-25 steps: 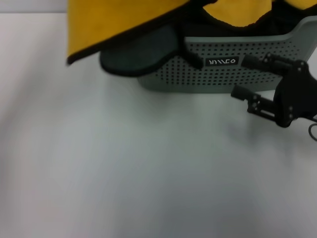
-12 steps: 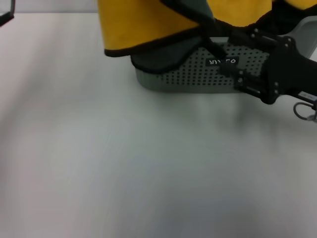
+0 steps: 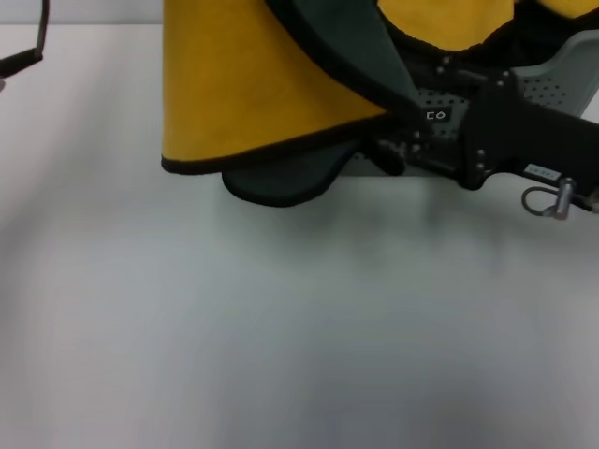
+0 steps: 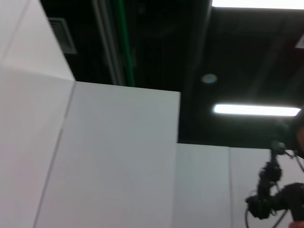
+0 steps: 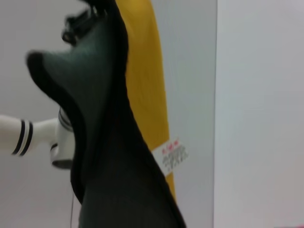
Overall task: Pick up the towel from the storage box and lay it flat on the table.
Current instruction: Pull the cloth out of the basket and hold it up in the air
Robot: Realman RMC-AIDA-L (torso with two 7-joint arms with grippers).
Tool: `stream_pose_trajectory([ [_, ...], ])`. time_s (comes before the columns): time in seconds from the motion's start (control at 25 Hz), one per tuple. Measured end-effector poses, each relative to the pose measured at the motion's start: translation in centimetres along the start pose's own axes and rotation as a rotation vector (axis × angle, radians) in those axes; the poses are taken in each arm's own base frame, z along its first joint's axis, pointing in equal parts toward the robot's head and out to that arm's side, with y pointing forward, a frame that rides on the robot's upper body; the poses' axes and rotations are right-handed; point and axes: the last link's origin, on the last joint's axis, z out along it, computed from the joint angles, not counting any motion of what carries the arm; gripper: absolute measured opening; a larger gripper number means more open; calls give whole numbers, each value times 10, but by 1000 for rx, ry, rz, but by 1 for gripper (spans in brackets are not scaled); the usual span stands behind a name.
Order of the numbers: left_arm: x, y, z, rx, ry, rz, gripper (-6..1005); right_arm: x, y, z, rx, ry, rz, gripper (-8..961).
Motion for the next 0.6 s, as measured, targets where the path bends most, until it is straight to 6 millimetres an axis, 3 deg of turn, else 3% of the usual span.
stream_pose_trajectory([
  [0.6,-5,-1,-4,13,13,12,14,7,10,5,-55,29,46,555],
])
